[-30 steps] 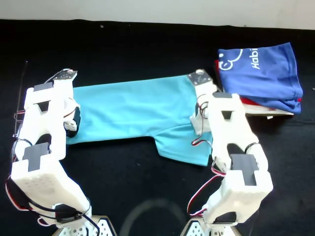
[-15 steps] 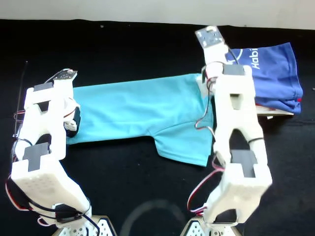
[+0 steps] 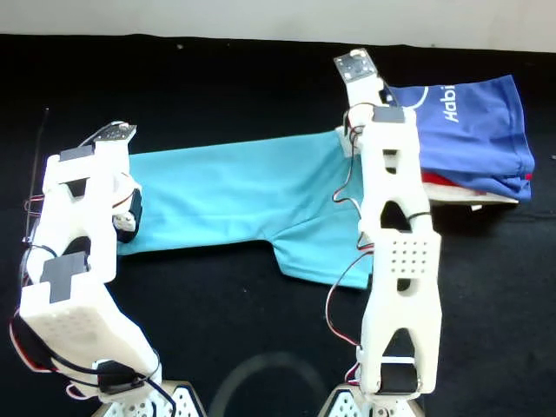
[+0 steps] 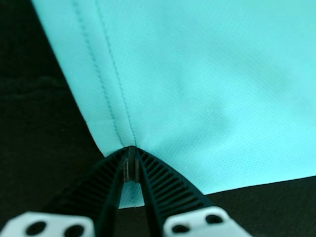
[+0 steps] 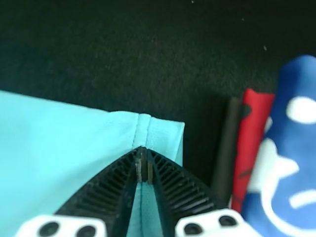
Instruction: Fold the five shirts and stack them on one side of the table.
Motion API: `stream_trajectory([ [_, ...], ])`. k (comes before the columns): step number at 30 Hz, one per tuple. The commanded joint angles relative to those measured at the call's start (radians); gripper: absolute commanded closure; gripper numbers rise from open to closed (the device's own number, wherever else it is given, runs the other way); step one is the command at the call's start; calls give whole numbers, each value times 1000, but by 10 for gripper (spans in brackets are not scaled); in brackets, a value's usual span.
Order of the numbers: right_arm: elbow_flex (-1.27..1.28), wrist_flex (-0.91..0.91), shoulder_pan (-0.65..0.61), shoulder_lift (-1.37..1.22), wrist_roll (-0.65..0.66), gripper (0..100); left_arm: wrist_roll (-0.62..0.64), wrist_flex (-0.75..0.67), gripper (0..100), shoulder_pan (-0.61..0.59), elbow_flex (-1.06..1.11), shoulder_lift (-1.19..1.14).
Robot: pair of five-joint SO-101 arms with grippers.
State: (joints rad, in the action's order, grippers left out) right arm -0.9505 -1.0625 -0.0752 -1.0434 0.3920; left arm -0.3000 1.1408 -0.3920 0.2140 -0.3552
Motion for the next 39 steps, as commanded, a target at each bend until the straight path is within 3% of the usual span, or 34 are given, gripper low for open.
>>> stream_trajectory([
  [1,-197,4,-8,-81,11,985,2,-17,991,7,8,-4],
  [6,-369,-1,10,-179,11,985,2,-17,991,7,8,-5],
  [18,-492,-107,35,-191,11,985,2,-17,991,7,8,-5],
  [25,-776,-375,30,-191,11,983,2,-17,991,7,8,-5],
  [31,-816,-616,36,-159,14,982,2,-18,991,7,8,-5],
  [39,-814,-704,33,-13,15,982,2,-20,991,7,8,-5],
])
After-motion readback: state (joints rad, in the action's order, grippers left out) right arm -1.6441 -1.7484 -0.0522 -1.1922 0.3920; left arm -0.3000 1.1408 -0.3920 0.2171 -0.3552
